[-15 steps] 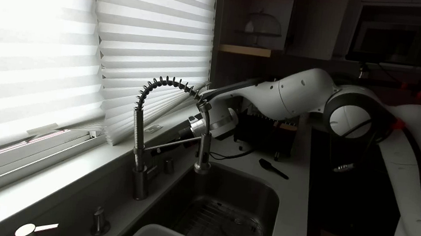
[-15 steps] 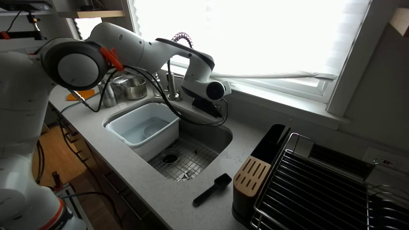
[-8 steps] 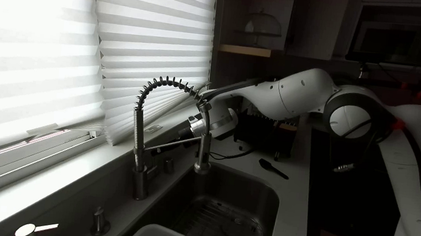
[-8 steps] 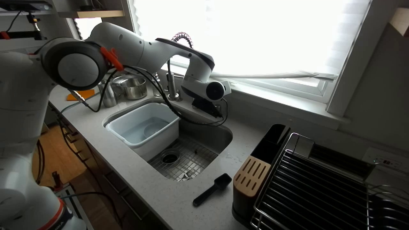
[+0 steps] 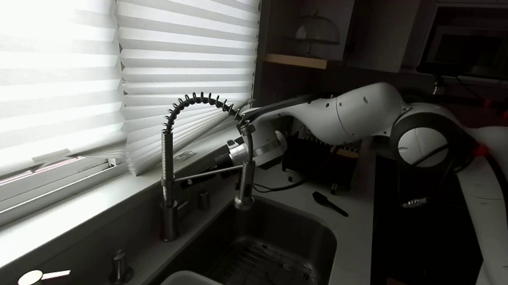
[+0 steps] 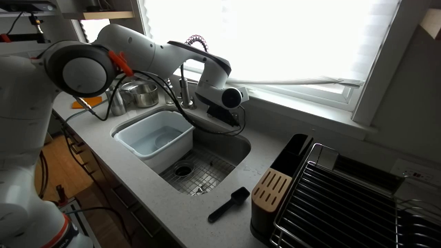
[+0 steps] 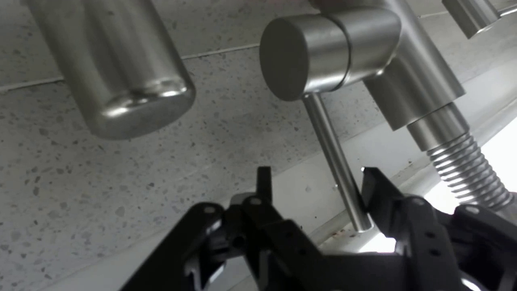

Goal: Open the tap using the tap faucet, pick up the scoop and use it to draw water and then put it on counter top on the right side of the sink

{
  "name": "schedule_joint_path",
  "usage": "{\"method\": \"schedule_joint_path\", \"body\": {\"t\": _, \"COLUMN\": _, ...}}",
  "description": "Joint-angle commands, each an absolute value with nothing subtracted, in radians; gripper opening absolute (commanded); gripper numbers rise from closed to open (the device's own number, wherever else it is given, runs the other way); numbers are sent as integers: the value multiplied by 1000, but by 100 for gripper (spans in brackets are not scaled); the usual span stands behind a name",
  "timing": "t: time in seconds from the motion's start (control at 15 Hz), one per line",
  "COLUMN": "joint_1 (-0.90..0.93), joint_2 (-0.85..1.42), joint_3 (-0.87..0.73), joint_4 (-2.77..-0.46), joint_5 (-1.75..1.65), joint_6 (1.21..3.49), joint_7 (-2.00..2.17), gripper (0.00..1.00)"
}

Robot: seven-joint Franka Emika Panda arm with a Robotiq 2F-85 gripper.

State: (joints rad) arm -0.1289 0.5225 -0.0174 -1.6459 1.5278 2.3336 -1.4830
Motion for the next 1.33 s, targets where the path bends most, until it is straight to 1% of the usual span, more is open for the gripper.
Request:
{"method": "schedule_joint_path", "body": {"t": 0.0, "joint_1": -122, "joint_2": 543, "joint_3": -25, "joint_4": -1628, "joint_5": 1554, "joint_6": 2346, "joint_7": -1507, "gripper": 85}}
{"method": "schedule_joint_path", "body": {"t": 0.07, "joint_1": -122, "joint_2": 544, "joint_3": -25, "joint_4": -1628, "joint_5": 1556, "joint_6": 2346, "joint_7": -1509, "gripper": 90}}
{"method": "schedule_joint_path", "body": {"t": 0.13, "joint_1": -123, "joint_2": 544, "joint_3": -25, "joint_4": -1627, "joint_5": 1558, "joint_6": 2348, "joint_7": -1510, "gripper": 49}}
{"method": "schedule_joint_path", "body": {"t": 0.2, "joint_1": -123, "joint_2": 545, "joint_3": -26, "joint_4": -1627, "joint_5": 1557, "joint_6": 2346, "joint_7": -1511, "gripper": 53}}
{"method": "schedule_joint_path", "body": {"t": 0.27, "joint_1": -123, "joint_2": 545, "joint_3": -26, "joint_4": -1628, "joint_5": 1557, "joint_6": 2346, "joint_7": -1510, "gripper": 53}}
{"method": "schedule_joint_path", "body": {"t": 0.33, "joint_1": -123, "joint_2": 545, "joint_3": -27, "joint_4": -1627, "joint_5": 1557, "joint_6": 2349, "joint_7": -1511, "gripper": 81}}
{"method": "schedule_joint_path", "body": {"t": 0.4, "joint_1": -123, "joint_2": 545, "joint_3": -27, "joint_4": -1626, "joint_5": 1557, "joint_6": 2349, "joint_7": -1511, "gripper": 88}}
{"method": "schedule_joint_path", "body": {"t": 0.47, "joint_1": -123, "joint_2": 546, "joint_3": -27, "joint_4": -1627, "joint_5": 1557, "joint_6": 2350, "joint_7": -1512, "gripper": 63}}
{"method": "schedule_joint_path", "body": {"t": 0.53, "joint_1": -123, "joint_2": 546, "joint_3": -27, "joint_4": -1626, "joint_5": 1559, "joint_6": 2352, "joint_7": -1514, "gripper": 45}}
{"method": "schedule_joint_path", "body": {"t": 0.6, "joint_1": -123, "joint_2": 546, "joint_3": -28, "joint_4": -1626, "joint_5": 1559, "joint_6": 2354, "joint_7": -1515, "gripper": 44}}
{"method": "schedule_joint_path", "body": {"t": 0.73, "joint_1": -122, "joint_2": 545, "joint_3": -27, "joint_4": -1627, "joint_5": 1555, "joint_6": 2350, "joint_7": -1514, "gripper": 29}}
{"method": "schedule_joint_path", "body": {"t": 0.8, "joint_1": -120, "joint_2": 545, "joint_3": -27, "joint_4": -1628, "joint_5": 1555, "joint_6": 2352, "joint_7": -1516, "gripper": 65}}
{"method": "schedule_joint_path", "body": {"t": 0.93, "joint_1": -119, "joint_2": 544, "joint_3": -27, "joint_4": -1628, "joint_5": 1556, "joint_6": 2353, "joint_7": -1516, "gripper": 67}}
{"method": "schedule_joint_path", "body": {"t": 1.13, "joint_1": -118, "joint_2": 539, "joint_3": -34, "joint_4": -1631, "joint_5": 1544, "joint_6": 2359, "joint_7": -1491, "gripper": 88}}
{"method": "schedule_joint_path", "body": {"t": 1.2, "joint_1": -121, "joint_2": 533, "joint_3": -35, "joint_4": -1636, "joint_5": 1541, "joint_6": 2353, "joint_7": -1475, "gripper": 97}}
{"method": "schedule_joint_path", "body": {"t": 1.27, "joint_1": -122, "joint_2": 527, "joint_3": -37, "joint_4": -1639, "joint_5": 1540, "joint_6": 2350, "joint_7": -1459, "gripper": 100}}
